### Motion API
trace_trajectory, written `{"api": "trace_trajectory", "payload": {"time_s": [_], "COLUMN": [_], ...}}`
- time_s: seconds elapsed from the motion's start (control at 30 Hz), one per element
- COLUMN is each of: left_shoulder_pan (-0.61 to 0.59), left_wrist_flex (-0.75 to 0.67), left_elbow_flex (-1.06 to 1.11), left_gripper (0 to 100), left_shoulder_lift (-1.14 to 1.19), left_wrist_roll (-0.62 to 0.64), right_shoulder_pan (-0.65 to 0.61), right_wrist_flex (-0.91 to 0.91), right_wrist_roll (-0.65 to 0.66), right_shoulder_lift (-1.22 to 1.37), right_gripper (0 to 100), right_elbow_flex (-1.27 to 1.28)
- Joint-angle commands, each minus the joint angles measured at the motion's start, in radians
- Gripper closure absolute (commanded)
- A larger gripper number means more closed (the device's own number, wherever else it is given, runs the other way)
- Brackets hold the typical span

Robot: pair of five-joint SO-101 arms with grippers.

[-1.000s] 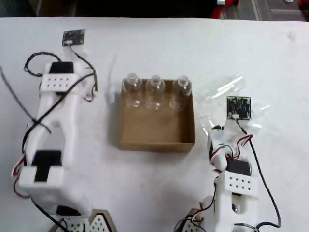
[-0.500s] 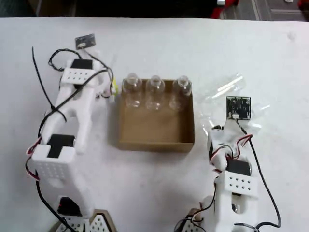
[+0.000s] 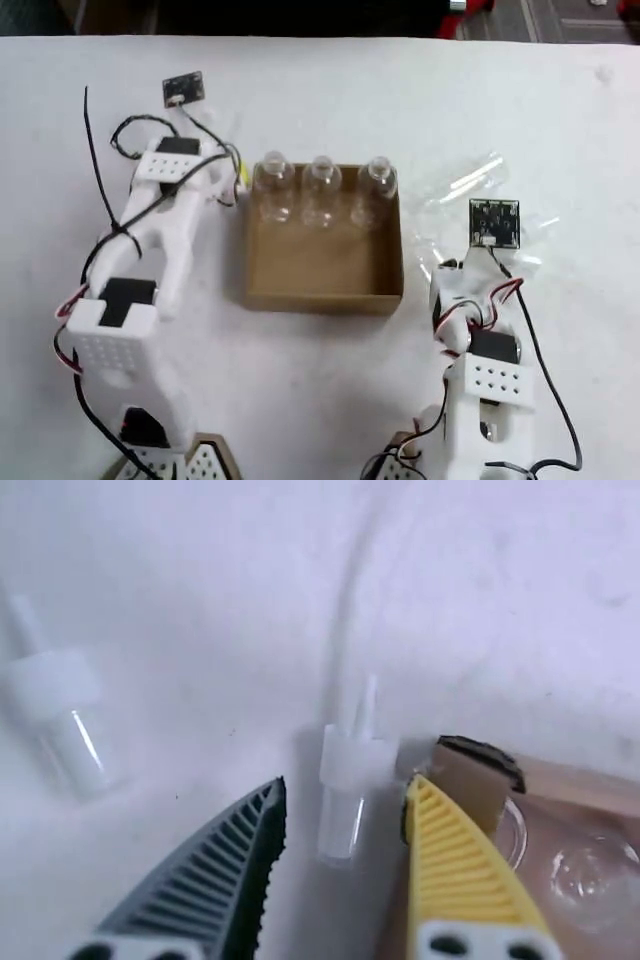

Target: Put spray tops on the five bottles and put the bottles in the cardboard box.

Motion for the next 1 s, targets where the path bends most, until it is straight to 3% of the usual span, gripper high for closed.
{"api": "trace_trajectory", "payload": {"time_s": [0.0,0.4,0.6,0.73,0.87,0.97], "left_shoulder_pan": [0.01,0.012,0.008,0.007,0.005,-0.008], "left_wrist_flex": [-0.089,-0.092,0.114,0.226,0.334,0.496], "left_elbow_flex": [0.032,0.017,-0.196,-0.311,-0.407,-0.545], "left_gripper": [81,85,86,99,98,98], "left_shoulder_lift": [-0.008,0.047,0.176,0.231,0.234,0.183], "left_wrist_roll": [0.009,0.005,0.005,0.003,0.003,0.008], "right_shoulder_pan": [0.01,0.01,0.01,0.01,0.01,0.01], "right_wrist_flex": [-0.019,-0.018,-0.013,-0.018,-0.019,-0.039], "right_wrist_roll": [0.011,0.011,0.011,0.011,0.011,0.011], "right_shoulder_lift": [0.007,0.007,0.007,0.007,0.007,0.007], "right_gripper": [97.8,97.8,97.8,97.8,97.8,97.8], "right_elbow_flex": [-0.003,-0.003,-0.003,-0.002,-0.002,0.005]}}
